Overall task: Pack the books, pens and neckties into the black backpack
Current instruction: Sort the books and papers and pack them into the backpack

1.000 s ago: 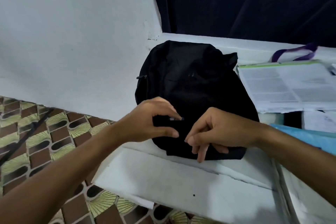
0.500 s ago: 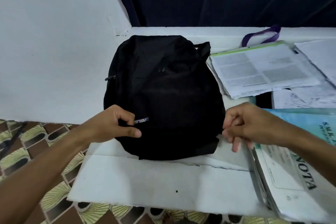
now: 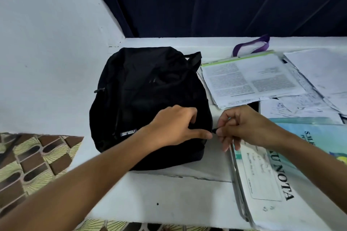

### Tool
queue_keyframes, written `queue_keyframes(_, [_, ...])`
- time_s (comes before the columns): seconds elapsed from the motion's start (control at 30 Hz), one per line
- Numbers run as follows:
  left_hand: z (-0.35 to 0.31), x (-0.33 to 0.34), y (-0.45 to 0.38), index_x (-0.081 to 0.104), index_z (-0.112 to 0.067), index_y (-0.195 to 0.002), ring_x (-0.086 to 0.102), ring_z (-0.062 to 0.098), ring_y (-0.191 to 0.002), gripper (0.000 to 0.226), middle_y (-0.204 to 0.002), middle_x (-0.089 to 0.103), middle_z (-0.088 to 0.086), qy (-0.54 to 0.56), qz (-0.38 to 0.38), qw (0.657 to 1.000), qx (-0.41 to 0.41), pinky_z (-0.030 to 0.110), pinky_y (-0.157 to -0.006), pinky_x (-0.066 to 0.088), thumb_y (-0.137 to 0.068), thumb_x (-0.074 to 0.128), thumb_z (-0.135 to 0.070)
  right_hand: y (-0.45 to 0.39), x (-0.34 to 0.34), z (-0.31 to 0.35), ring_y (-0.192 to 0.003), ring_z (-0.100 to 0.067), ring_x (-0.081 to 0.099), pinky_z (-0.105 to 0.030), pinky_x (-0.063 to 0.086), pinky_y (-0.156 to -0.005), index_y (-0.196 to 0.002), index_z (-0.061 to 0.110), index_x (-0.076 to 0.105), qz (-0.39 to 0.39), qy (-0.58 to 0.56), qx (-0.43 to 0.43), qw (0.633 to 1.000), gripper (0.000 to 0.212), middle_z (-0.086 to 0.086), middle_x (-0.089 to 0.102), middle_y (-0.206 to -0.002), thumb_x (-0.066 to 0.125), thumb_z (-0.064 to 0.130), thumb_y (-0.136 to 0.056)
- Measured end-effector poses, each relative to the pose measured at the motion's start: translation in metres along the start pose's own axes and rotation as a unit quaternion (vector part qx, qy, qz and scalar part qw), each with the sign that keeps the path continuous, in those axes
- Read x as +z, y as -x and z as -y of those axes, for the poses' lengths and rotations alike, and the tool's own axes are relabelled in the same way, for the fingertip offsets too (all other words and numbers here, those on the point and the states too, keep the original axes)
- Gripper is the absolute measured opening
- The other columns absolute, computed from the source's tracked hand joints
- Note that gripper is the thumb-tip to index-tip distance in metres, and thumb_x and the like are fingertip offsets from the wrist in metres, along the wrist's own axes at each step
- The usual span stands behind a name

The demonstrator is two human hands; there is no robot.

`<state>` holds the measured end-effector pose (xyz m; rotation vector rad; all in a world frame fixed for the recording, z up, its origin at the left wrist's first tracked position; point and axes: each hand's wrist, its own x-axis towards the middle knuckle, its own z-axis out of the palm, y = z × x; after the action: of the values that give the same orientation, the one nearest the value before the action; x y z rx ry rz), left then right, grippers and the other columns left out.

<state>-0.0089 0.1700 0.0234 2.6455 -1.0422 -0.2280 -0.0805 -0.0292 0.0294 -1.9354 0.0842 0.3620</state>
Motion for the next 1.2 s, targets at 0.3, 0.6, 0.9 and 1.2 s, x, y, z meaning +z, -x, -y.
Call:
queue_keyframes(0.3, [0.014, 0.008, -0.006, 0.038, -0.004, -0.055, 0.025, 0.007, -0.042, 0.056, -0.047, 0.028, -0.006, 0.27, 0.067, 0.96, 0.022, 0.019, -0.044, 0.023, -0.087, 0.069, -0.037, -0.017, -0.013, -0.01, -0.058, -0.026, 0.071, -0.025, 0.051, -0.048, -0.083, -0.002, 0.06, 0.03, 0.081, -0.069, 0.994, 0.008, -0.014, 0.07, -0.062, 0.066, 0.001, -0.089])
queue_keyframes(0.6, [0.012, 0.001, 0.002, 0.032, -0.007, -0.052, 0.024, 0.005, -0.042, 0.057, -0.047, 0.025, -0.008, 0.294, 0.081, 0.952, 0.018, 0.016, -0.046, 0.025, -0.084, 0.067, -0.039, -0.084, -0.038, -0.033, -0.051, -0.02, 0.068, -0.027, 0.052, -0.046, -0.079, 0.002, 0.06, -0.072, 0.165, -0.09, 0.979, 0.012, -0.014, 0.068, -0.063, 0.064, 0.001, -0.09])
queue_keyframes(0.9, [0.012, -0.026, 0.007, 0.03, -0.019, -0.049, 0.025, 0.006, -0.043, 0.055, -0.048, 0.026, -0.009, 0.293, 0.065, 0.954, -0.021, 0.019, -0.046, 0.023, -0.08, 0.066, -0.046, -0.194, -0.065, -0.023, -0.041, -0.002, 0.057, -0.022, 0.048, -0.05, -0.069, 0.01, 0.057, -0.173, 0.209, -0.111, 0.956, 0.024, -0.002, 0.062, -0.055, 0.059, -0.004, -0.088])
queue_keyframes(1.2, [0.014, -0.029, 0.006, 0.034, -0.013, -0.051, 0.026, 0.009, -0.044, 0.054, -0.048, 0.027, -0.006, 0.295, 0.039, 0.954, -0.03, 0.021, -0.045, 0.022, -0.091, 0.066, -0.032, -0.241, -0.064, 0.0, -0.085, -0.022, 0.067, -0.032, 0.054, -0.075, -0.08, 0.016, 0.067, -0.182, 0.331, -0.025, 0.926, 0.014, -0.003, 0.073, -0.093, 0.06, 0.006, -0.086])
